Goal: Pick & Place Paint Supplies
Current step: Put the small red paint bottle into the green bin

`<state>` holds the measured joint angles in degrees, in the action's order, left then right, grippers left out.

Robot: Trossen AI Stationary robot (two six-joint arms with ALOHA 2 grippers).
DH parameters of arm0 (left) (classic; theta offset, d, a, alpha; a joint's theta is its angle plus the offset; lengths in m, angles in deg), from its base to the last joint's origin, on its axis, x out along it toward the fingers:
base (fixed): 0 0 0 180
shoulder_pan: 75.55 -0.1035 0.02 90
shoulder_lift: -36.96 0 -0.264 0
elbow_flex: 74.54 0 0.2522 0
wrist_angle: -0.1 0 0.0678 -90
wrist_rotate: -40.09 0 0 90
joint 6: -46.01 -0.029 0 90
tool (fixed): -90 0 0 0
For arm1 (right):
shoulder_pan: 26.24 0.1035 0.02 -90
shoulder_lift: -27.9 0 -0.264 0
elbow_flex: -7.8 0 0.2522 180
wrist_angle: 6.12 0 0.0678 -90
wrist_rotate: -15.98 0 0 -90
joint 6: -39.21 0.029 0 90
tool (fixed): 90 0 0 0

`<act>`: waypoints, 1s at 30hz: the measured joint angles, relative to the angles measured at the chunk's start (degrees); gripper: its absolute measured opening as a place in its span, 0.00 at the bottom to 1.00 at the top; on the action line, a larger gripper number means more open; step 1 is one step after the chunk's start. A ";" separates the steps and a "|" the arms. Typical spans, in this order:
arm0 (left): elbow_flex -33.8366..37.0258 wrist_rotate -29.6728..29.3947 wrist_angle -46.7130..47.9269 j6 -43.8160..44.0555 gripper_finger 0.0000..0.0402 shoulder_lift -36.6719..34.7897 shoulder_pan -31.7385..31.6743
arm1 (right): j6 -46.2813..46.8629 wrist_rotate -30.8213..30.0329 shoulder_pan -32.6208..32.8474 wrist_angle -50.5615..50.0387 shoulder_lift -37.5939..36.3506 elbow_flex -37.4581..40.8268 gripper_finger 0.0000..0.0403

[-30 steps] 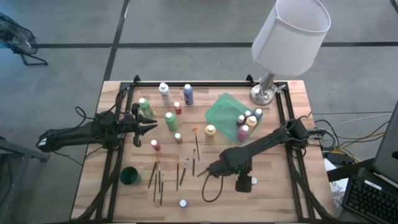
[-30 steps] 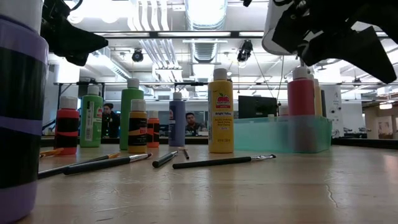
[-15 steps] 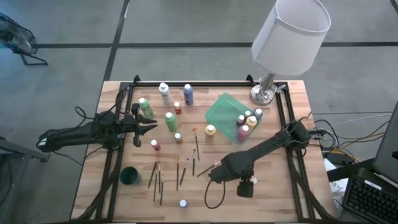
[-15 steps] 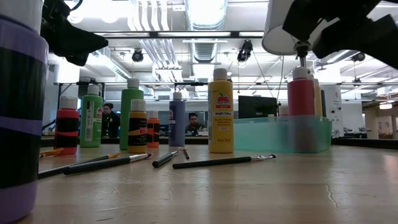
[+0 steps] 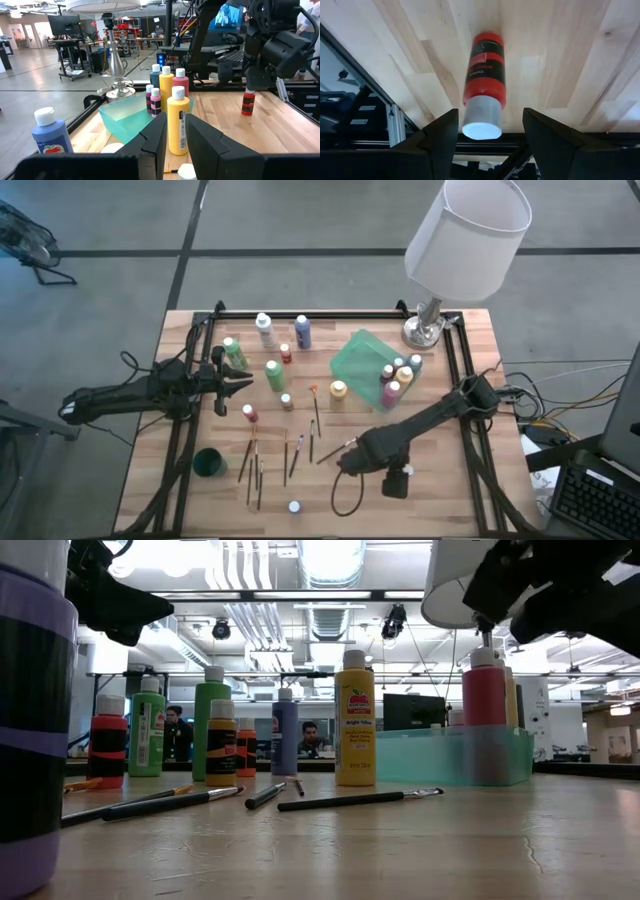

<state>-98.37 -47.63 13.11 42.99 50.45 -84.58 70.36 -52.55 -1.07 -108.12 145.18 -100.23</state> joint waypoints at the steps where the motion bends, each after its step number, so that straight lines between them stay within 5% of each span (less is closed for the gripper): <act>1: 0.00 0.00 0.00 -0.01 0.19 0.00 0.00 | -0.02 0.02 0.00 0.02 0.00 0.41 0.54; 14: 0.00 0.00 0.00 -0.01 0.19 0.00 -0.01 | 0.20 1.09 0.11 0.04 0.07 2.72 0.49; 25: 0.00 0.00 0.00 -0.01 0.19 0.00 -0.01 | -0.39 4.22 0.11 -0.02 0.07 2.72 0.28; 30: 0.00 0.00 0.00 0.00 0.19 0.00 0.00 | -1.88 4.46 0.11 -0.01 0.08 2.72 0.27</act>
<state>-98.37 -47.63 13.11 42.99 50.45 -84.58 68.48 -48.09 -0.96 -108.13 145.26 -97.51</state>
